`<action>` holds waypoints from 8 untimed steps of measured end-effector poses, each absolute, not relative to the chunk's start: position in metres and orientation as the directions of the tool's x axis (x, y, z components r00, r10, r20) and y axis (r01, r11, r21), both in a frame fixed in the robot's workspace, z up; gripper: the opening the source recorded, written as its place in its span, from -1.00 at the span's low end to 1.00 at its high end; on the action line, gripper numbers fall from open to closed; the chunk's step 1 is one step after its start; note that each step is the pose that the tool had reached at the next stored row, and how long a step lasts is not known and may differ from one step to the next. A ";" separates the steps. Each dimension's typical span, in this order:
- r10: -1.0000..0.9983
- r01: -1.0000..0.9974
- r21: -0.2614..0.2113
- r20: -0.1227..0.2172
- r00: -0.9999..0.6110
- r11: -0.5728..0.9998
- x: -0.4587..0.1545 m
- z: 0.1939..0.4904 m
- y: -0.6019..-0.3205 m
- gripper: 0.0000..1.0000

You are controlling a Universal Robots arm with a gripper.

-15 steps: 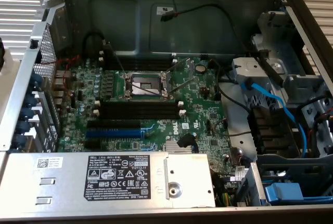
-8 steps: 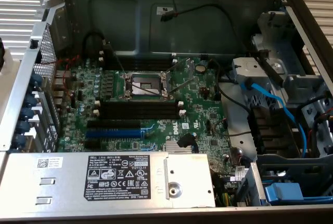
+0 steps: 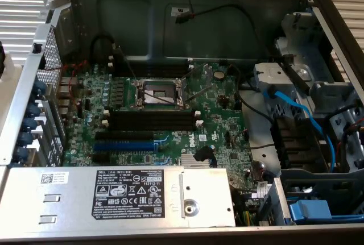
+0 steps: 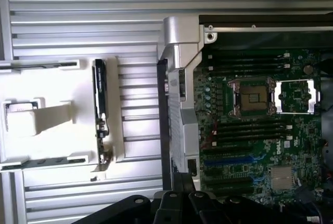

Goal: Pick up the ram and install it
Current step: 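Reach for the ram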

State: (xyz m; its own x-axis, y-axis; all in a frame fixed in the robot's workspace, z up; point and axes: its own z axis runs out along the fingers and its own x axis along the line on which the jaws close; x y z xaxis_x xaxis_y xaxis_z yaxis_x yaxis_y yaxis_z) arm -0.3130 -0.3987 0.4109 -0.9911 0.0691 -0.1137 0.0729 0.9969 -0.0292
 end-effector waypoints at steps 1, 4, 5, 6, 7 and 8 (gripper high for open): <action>0.069 0.073 -0.029 -0.114 -0.991 0.997 -0.318 0.411 -0.399 -0.79; 0.069 0.073 -0.029 -0.114 -0.991 0.997 -0.331 0.411 -0.399 -0.79; 0.069 0.073 -0.029 -0.114 -0.991 0.997 -0.336 0.411 -0.399 -0.79; 0.069 0.073 -0.029 -0.114 -0.991 0.997 -0.340 0.411 -0.399 -0.79; 0.069 0.073 -0.029 -0.114 -0.991 0.997 -0.345 0.411 -0.399 -0.79; 0.069 0.073 -0.029 -0.114 -0.991 0.997 -0.350 0.411 -0.399 -0.79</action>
